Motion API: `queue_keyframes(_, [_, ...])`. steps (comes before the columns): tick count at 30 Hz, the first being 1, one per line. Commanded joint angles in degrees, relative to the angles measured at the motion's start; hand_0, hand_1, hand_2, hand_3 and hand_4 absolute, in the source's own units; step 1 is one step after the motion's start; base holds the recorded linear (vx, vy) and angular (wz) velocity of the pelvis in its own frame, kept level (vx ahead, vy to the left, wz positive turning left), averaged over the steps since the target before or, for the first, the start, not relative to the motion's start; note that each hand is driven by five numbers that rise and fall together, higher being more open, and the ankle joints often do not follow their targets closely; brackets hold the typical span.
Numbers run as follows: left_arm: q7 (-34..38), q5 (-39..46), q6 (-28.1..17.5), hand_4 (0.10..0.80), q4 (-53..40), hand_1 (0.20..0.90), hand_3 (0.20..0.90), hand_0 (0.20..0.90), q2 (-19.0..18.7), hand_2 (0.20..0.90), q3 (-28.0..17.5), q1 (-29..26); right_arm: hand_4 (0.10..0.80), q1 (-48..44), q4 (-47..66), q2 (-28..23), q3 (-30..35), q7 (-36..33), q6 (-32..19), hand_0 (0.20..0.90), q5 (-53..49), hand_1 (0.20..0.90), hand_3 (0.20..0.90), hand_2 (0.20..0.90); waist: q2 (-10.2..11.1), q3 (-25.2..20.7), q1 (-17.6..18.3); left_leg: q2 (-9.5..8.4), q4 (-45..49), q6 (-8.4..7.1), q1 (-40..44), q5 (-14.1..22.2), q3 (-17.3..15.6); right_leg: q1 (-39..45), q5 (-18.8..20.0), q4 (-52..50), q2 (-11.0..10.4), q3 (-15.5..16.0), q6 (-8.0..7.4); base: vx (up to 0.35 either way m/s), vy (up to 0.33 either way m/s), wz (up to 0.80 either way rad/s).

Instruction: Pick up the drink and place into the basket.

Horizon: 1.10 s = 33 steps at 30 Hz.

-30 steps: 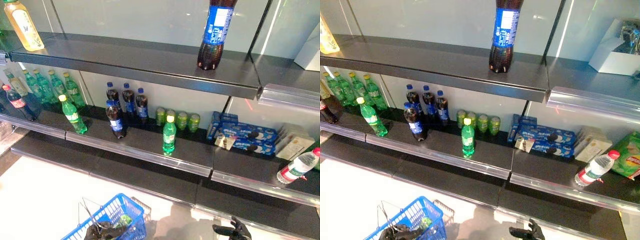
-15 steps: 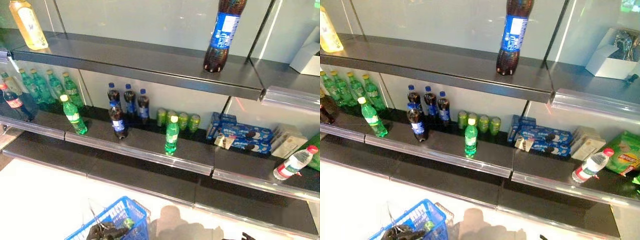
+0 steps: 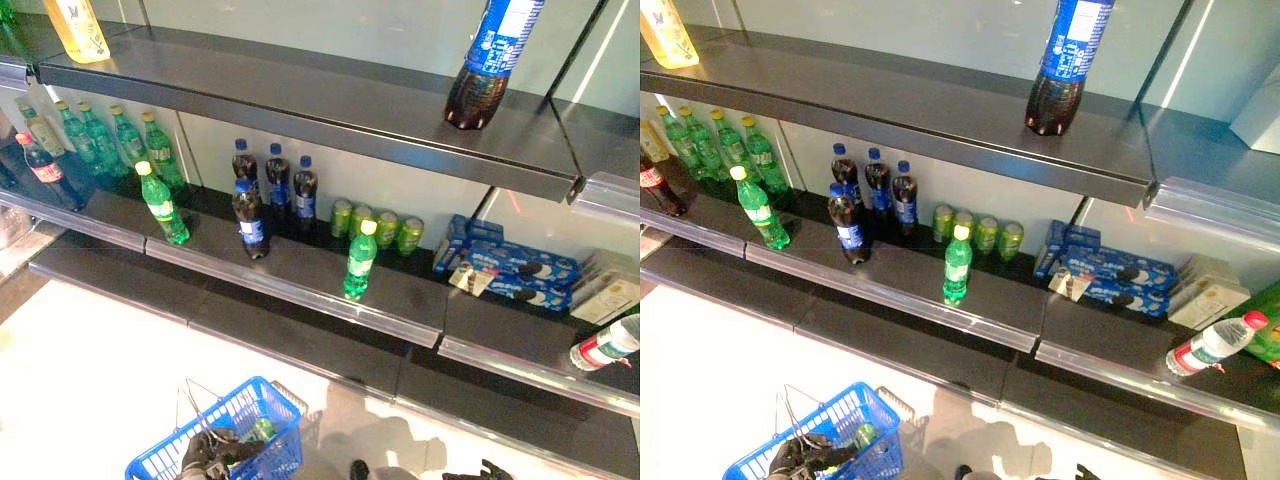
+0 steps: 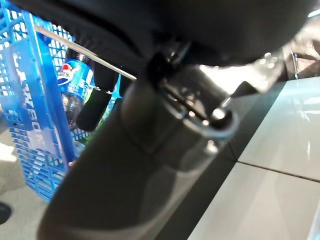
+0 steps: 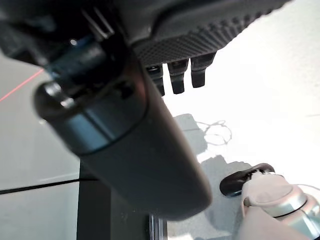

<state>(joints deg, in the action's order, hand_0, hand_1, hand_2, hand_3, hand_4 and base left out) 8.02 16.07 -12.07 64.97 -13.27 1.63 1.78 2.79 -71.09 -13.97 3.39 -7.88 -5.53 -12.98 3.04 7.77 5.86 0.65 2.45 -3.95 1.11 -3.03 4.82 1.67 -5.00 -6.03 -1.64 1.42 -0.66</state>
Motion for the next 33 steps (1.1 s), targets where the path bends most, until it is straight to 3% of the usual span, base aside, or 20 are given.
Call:
queue_keyframes(1, [0.7,-1.4,-9.9,0.1,-7.1,0.3,0.2,0.3,-3.1,0.3,-1.1,-5.7,0.8,-0.8,1.1,-4.0,0.8,-1.5,-3.3,0.9,-2.3,0.9,0.9,0.9,-1.1,-1.6,-1.8,-3.42,27.5,-0.14,-4.5,0.6,-7.9,-3.0,8.7,2.0,-1.0,1.7,-0.27,0.067,0.04,0.18])
queue_keyframes(2, [0.5,-1.3,-9.6,0.1,-7.8,0.3,0.2,0.3,-3.2,0.3,-1.2,-5.3,0.8,-1.0,1.2,-4.1,0.8,-1.1,-3.5,0.9,-2.4,0.9,0.9,0.9,-1.2,-1.4,-2.1,-0.91,25.5,0.04,-5.6,0.6,-8.6,-2.1,8.1,2.4,-1.5,1.6,-0.24,0.079,0.056,-0.09])
queue_keyframes(3, [0.5,-1.5,-9.6,0.1,-8.0,0.3,0.2,0.3,-3.3,0.3,-1.3,-5.2,0.8,-1.1,1.1,-4.2,0.8,-0.8,-3.6,0.9,-2.3,0.9,0.9,0.9,-1.2,-1.3,-2.2,0.09,24.2,0.14,-5.5,0.7,-8.9,-1.7,7.8,2.5,-1.6,1.3,-0.26,0.127,0.122,-0.19])
queue_keyframes(6, [2.1,-1.4,-9.5,0.1,-8.6,0.3,0.2,0.3,-3.2,0.3,-1.6,-3.6,0.8,-2.8,-0.4,-4.6,0.7,0.0,-3.4,0.9,-1.5,0.9,0.9,0.9,-2.4,-1.6,-3.8,2.36,5.8,1.22,-2.4,2.1,-5.9,-0.2,6.3,4.1,-0.9,-2.4,-1.28,0.187,0.223,-0.26])
queue_keyframes(9, [2.4,-2.2,-9.7,0.1,-7.8,0.3,0.2,0.3,-3.2,0.3,-2.2,-2.4,0.8,-3.1,-1.4,-5.0,0.8,-0.1,-2.9,0.9,-1.3,0.9,0.9,0.9,-3.3,-1.9,-4.9,5.61,-4.5,-0.56,-0.2,-1.3,-2.7,1.5,4.9,4.5,-0.7,-4.5,-1.44,0.166,0.196,-0.24])
queue_keyframes(11, [2.3,-2.8,-10.2,0.1,-6.9,0.3,0.2,0.3,-3.1,0.3,-2.9,-1.4,0.8,-2.4,-1.8,-5.3,1.3,0.0,-2.9,0.9,-1.3,0.9,0.9,0.9,-3.7,-1.7,-5.5,7.41,-6.2,-1.77,-0.9,-3.4,-0.7,2.8,3.8,4.6,-0.8,-5.8,-1.57,0.173,0.244,-0.25])
queue_keyframes(13, [2.4,-2.3,-10.4,0.1,-6.0,0.3,0.2,0.3,-3.1,0.3,-3.5,-1.1,0.8,-1.9,-2.0,-5.5,1.5,0.1,-3.2,0.9,-0.5,0.9,0.9,0.9,-3.9,-1.4,-5.7,7.42,-4.8,-2.04,-1.5,-3.5,1.6,3.4,3.2,4.4,-1.3,-7.0,-1.71,0.155,0.269,-0.45])
queue_keyframes(15, [2.4,-2.1,-10.5,0.1,-5.8,0.3,0.2,0.3,-3.1,0.3,-3.7,-1.2,0.8,-1.9,-2.0,-5.5,1.5,0.1,-3.2,0.9,-0.4,0.9,0.9,0.9,-3.9,-1.4,-5.8,7.32,-4.6,-2.0,-1.5,-3.2,1.7,3.4,3.1,4.4,-1.5,-7.1,-1.77,0.087,0.211,-0.53])
queue_keyframes(16, [2.0,-1.0,-9.6,0.1,-4.9,0.3,0.2,0.3,-3.5,0.3,-4.1,-2.2,0.8,-1.5,-2.5,-6.2,2.0,0.4,-3.4,0.9,0.3,0.9,0.9,0.9,-4.3,-1.4,-5.3,6.47,-4.8,-1.97,-0.6,-1.5,0.7,3.6,2.9,4.4,-3.0,-6.6,-2.59,0.124,0.373,-0.5])
queue_keyframes(19, [1.9,-0.9,-9.5,0.1,-3.7,0.3,0.2,0.3,-4.1,0.3,-3.3,-3.2,0.8,-1.2,-3.2,-6.6,2.8,0.9,-3.3,0.9,0.1,0.9,0.9,0.9,-4.6,-1.8,-4.6,5.79,-5.6,-1.69,0.7,-0.8,-0.8,2.9,3.8,4.5,-4.2,-5.8,-3.83,0.069,0.278,-0.3])
queue_keyframes(22, [2.4,-1.3,-9.8,0.1,-2.5,0.3,0.2,0.3,-4.5,0.3,-2.9,-3.7,0.8,-0.9,-3.7,-6.2,2.9,2.0,-2.5,0.9,1.2,0.9,0.9,0.9,-4.1,-2.1,-4.4,5.06,-6.7,-0.96,1.9,0.1,-1.4,2.6,5.1,5.7,-4.9,-5.3,-4.81,0.054,0.19,-0.2])
queue_keyframes(25, [3.0,-3.4,-9.1,0.1,-1.3,0.3,0.2,0.3,-5.6,0.3,-3.0,-4.5,0.8,-1.6,-3.8,-5.2,1.3,7.4,-0.6,0.9,-0.4,0.9,0.9,0.9,-2.9,-2.1,-5.5,4.4,-7.4,-0.19,2.2,0.9,-2.0,2.0,7.4,7.4,-6.8,-3.9,-6.33,-0.015,0.065,-0.06])
queue_keyframes(33, [0.8,-5.8,-7.2,0.1,2.2,0.3,0.2,0.3,-6.8,0.3,-3.0,-4.5,0.8,-1.9,-4.5,-3.7,0.4,10.5,0.0,0.9,-1.8,0.9,0.9,0.9,-2.3,-2.3,-5.3,4.21,-7.4,0.83,3.6,2.7,-4.5,1.3,7.3,6.6,-8.2,-3.5,-7.44,0.0,0.028,-0.04])
